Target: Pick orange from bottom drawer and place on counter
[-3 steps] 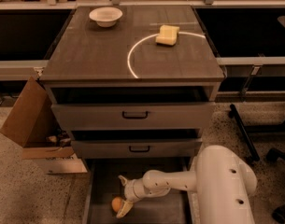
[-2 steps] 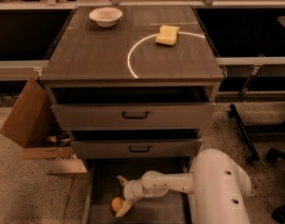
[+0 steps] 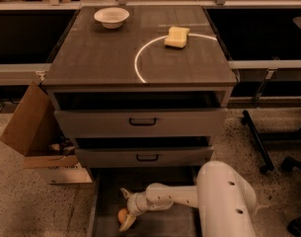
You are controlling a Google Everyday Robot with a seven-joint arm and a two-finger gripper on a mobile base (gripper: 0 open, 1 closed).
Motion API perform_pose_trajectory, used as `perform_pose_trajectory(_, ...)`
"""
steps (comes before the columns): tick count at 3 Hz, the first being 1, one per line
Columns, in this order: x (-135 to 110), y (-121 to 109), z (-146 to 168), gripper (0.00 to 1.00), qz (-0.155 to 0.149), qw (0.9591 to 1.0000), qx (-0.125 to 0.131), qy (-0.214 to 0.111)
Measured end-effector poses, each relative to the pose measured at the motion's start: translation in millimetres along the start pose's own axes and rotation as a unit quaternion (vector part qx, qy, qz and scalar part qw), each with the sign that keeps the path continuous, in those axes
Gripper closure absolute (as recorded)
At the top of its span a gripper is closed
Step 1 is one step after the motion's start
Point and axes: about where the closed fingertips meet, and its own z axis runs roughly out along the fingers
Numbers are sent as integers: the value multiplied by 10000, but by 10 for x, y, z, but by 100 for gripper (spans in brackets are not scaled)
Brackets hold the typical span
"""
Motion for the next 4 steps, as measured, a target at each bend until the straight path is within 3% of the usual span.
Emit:
perform_pose_trajectory(2, 133, 36, 159, 41, -56, 9995, -160, 251)
perform_pose_trajectory(3, 292, 70, 70, 72, -15, 9989, -223, 407)
perform_pose_trajectory(4, 391, 101, -45, 95, 37, 9986, -221, 470)
